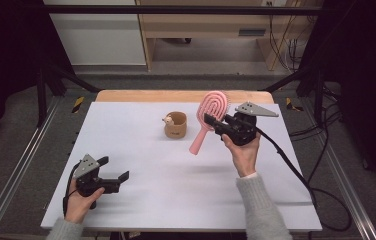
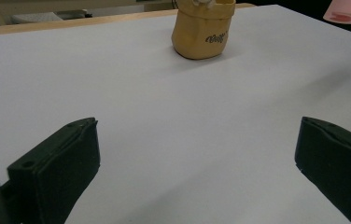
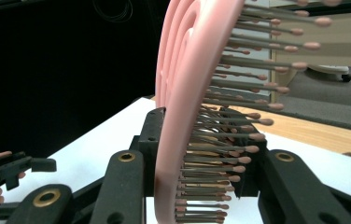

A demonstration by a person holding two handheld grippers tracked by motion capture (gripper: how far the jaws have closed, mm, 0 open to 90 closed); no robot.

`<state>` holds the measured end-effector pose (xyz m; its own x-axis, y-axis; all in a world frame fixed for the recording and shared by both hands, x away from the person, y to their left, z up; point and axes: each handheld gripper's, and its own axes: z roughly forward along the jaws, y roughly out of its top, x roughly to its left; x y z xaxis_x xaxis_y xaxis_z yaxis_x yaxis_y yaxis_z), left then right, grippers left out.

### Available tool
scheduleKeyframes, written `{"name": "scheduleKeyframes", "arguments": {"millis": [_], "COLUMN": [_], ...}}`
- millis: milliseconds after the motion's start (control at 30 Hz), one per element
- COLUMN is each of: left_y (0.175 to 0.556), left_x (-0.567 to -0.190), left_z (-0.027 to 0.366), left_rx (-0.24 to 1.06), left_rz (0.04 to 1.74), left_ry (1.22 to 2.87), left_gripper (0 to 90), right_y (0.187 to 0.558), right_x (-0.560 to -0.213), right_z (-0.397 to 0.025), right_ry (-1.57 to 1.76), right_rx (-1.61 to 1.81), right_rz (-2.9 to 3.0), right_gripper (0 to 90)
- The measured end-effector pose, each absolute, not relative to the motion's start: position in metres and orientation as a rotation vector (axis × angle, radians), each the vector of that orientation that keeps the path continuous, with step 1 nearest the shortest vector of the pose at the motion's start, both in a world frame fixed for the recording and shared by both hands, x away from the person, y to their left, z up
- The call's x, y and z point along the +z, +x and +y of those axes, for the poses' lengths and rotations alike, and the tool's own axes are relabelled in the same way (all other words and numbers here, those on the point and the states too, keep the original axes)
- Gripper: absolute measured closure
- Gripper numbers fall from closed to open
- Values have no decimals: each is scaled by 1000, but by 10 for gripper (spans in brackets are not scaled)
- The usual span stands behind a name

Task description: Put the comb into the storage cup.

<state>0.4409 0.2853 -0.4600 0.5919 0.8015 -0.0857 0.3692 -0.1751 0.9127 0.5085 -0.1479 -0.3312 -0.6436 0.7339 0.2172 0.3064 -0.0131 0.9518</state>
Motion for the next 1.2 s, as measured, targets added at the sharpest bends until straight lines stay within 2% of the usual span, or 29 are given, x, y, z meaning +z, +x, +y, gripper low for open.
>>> {"name": "scheduleKeyframes", "arguments": {"millis": [1200], "left_y": [442], "left_x": [-461], "left_z": [285], "left_rx": [506], "left_rz": [958], "left_ry": [1780], "left_gripper": [0], "right_y": [554], "right_x": [-307], "right_z": [-121], "right_ry": [1106], "right_rx": [1633], "right_rz": [1882], "right_gripper": [633]}}
